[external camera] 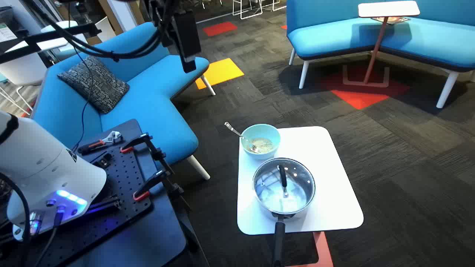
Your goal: Remove the fork from the bowl
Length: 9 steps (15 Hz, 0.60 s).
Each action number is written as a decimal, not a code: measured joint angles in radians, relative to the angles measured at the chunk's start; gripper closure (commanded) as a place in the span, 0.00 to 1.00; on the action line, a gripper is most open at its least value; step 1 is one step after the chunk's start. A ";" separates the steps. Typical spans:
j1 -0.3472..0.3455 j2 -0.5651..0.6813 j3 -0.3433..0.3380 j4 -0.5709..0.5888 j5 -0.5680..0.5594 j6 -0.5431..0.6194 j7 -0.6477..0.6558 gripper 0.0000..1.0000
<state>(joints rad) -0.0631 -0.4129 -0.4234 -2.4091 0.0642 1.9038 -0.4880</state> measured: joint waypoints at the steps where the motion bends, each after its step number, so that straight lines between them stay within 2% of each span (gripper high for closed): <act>1: 0.000 0.000 0.000 0.000 0.000 0.000 0.000 0.00; 9: -0.010 0.002 0.010 0.000 0.003 0.000 0.000 0.00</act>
<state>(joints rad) -0.0735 -0.4113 -0.4132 -2.4091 0.0671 1.9038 -0.4880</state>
